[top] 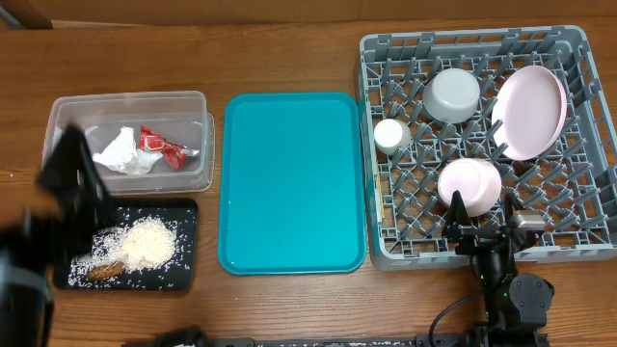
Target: Sort waste into correct bins and load items into the dishwasher
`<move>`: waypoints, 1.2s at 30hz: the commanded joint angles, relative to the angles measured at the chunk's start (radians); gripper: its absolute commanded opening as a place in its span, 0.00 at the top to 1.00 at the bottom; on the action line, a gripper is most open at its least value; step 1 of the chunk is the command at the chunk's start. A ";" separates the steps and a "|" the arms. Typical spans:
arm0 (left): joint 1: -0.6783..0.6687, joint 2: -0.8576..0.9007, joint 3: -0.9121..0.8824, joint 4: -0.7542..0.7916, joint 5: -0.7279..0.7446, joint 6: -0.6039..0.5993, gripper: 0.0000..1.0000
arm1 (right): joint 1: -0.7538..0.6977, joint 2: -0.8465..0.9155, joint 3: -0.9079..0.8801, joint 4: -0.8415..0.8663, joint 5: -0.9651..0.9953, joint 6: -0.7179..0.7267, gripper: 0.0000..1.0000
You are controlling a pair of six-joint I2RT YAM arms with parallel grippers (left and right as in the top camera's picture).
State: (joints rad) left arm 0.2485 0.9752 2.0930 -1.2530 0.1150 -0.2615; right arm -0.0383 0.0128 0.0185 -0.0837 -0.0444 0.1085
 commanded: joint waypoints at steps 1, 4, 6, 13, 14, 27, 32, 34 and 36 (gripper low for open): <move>-0.007 -0.067 -0.066 0.000 -0.026 0.019 0.00 | 0.005 -0.010 -0.010 0.003 0.006 0.008 0.00; -0.007 -0.158 -0.174 0.052 -0.029 0.018 0.00 | 0.005 -0.010 -0.010 0.003 0.006 0.008 0.00; -0.007 -0.222 -0.278 0.121 -0.029 0.018 0.00 | 0.005 -0.010 -0.010 0.003 0.006 0.008 0.00; -0.007 -0.453 -0.815 0.489 -0.029 -0.050 0.00 | 0.005 -0.010 -0.010 0.003 0.006 0.008 0.00; -0.007 -0.482 -0.893 0.541 -0.029 -0.066 0.00 | 0.005 -0.010 -0.010 0.003 0.006 0.008 0.00; -0.007 -0.768 -1.721 1.238 -0.029 -0.131 0.00 | 0.005 -0.010 -0.010 0.003 0.006 0.008 0.00; -0.007 -0.909 -1.870 1.313 -0.039 -0.131 0.00 | 0.005 -0.010 -0.010 0.003 0.006 0.008 0.00; -0.007 -0.974 -1.905 1.310 -0.041 -0.127 0.00 | 0.005 -0.010 -0.010 0.003 0.006 0.008 0.00; -0.012 -0.966 -1.927 1.338 -0.053 -0.121 0.00 | 0.005 -0.010 -0.010 0.003 0.006 0.008 0.00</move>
State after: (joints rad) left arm 0.2481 0.0303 0.1917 0.0620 0.0902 -0.3862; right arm -0.0383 0.0128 0.0185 -0.0845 -0.0444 0.1093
